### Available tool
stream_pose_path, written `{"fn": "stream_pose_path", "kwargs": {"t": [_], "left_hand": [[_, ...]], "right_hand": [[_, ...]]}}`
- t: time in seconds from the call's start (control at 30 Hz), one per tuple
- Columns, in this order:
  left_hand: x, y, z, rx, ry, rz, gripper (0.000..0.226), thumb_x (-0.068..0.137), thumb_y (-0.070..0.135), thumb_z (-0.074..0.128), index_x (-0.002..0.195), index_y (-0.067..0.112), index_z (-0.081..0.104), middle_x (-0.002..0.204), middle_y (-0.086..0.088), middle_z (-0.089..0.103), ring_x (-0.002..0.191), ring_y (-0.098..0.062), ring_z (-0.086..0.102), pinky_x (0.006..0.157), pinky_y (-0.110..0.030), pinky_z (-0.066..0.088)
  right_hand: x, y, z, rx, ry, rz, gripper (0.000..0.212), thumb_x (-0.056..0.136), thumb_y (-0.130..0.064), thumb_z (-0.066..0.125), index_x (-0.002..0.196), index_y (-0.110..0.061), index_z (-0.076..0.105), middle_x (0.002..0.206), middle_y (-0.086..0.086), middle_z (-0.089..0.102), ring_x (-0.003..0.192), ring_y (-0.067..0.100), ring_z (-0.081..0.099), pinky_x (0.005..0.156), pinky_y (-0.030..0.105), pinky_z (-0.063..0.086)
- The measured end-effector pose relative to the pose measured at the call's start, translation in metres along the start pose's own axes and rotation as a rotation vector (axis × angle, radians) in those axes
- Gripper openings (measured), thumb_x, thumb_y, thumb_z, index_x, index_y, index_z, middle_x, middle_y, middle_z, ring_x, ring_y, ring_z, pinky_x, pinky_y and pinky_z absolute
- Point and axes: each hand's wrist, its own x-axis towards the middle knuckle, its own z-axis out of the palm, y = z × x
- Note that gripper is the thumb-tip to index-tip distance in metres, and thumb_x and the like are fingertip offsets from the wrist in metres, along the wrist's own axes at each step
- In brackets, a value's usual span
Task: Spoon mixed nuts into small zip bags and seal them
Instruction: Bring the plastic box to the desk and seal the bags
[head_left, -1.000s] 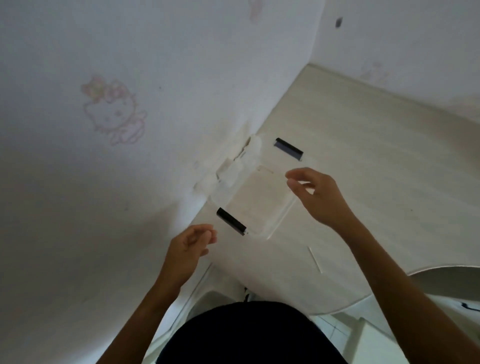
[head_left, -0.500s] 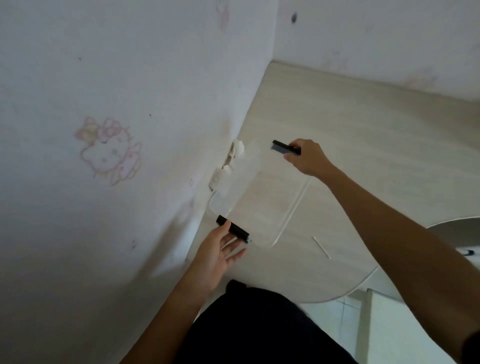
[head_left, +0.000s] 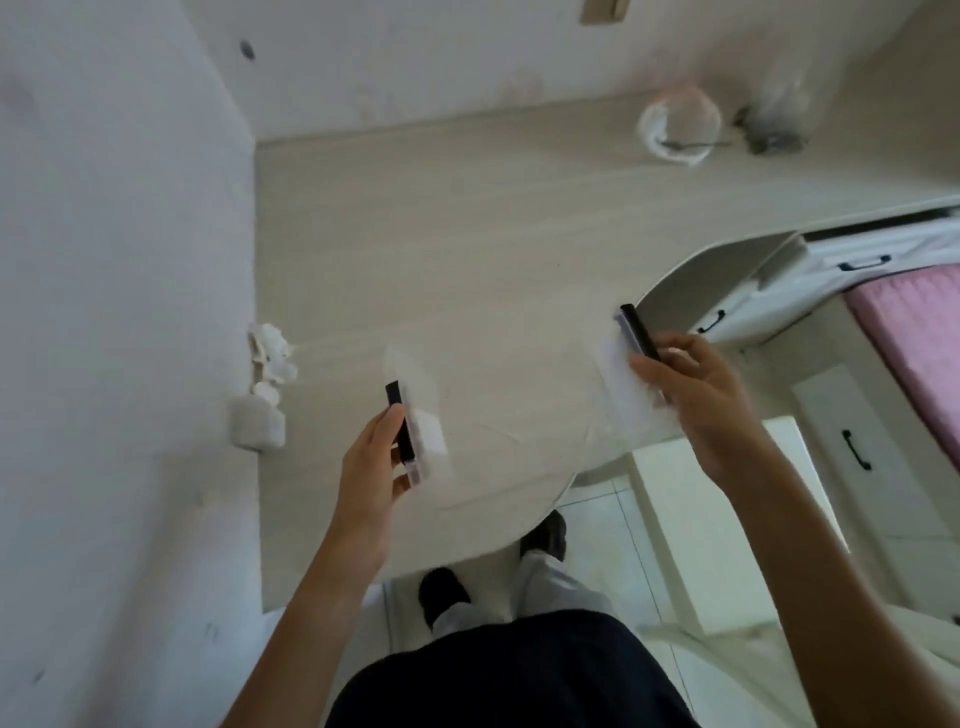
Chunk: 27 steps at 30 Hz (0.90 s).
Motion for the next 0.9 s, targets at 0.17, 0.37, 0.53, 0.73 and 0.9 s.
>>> {"fn": "stream_pose_path", "kwargs": {"t": [0.17,0.37,0.53,0.73,0.9], "left_hand": [[0.016,-0.001,0.079,0.170,-0.102,-0.009,0.022,0.093,0.052,0.064,0.091,0.038,0.081,0.089,0.007,0.077,0.078,-0.007,0.073,0.067,-0.028,0.055],[0.037,0.008,0.184,0.279,-0.147,0.024,0.022,0.098,0.045,0.063,0.086,0.041,0.081,0.082,0.015,0.076,0.071,-0.002,0.071,0.065,-0.024,0.054],[0.054,0.020,0.260,0.295,-0.204,0.065,0.023,0.100,0.042,0.062,0.086,0.044,0.081,0.081,0.017,0.075,0.070,0.000,0.071,0.072,-0.030,0.056],[0.082,0.032,0.336,0.355,-0.249,0.095,0.022,0.100,0.043,0.061,0.090,0.045,0.080,0.083,0.016,0.076,0.074,0.000,0.072,0.067,-0.027,0.054],[0.119,0.048,0.405,0.409,-0.300,0.095,0.026,0.101,0.044,0.059,0.085,0.048,0.079,0.081,0.018,0.076,0.071,0.001,0.072,0.061,-0.021,0.053]], "right_hand": [[-0.028,0.031,-0.081,0.100,0.165,0.030,0.030,0.077,-0.022,0.084,0.103,-0.022,0.068,0.089,0.001,0.072,0.076,0.010,0.065,0.069,0.024,0.049],[-0.005,0.037,-0.161,0.144,0.257,0.030,0.029,0.085,-0.018,0.080,0.111,-0.015,0.066,0.095,0.003,0.073,0.079,0.012,0.062,0.075,0.035,0.045],[0.037,0.014,-0.217,0.159,0.283,0.005,0.034,0.078,-0.027,0.085,0.106,-0.021,0.068,0.094,0.001,0.073,0.081,0.014,0.063,0.075,0.037,0.045],[0.090,-0.009,-0.264,0.201,0.356,-0.010,0.041,0.071,-0.032,0.087,0.106,-0.019,0.069,0.094,0.002,0.074,0.082,0.014,0.067,0.076,0.035,0.048],[0.130,-0.023,-0.297,0.221,0.426,-0.016,0.044,0.070,-0.030,0.086,0.108,-0.015,0.068,0.098,0.007,0.075,0.089,0.023,0.065,0.080,0.040,0.048]]}}
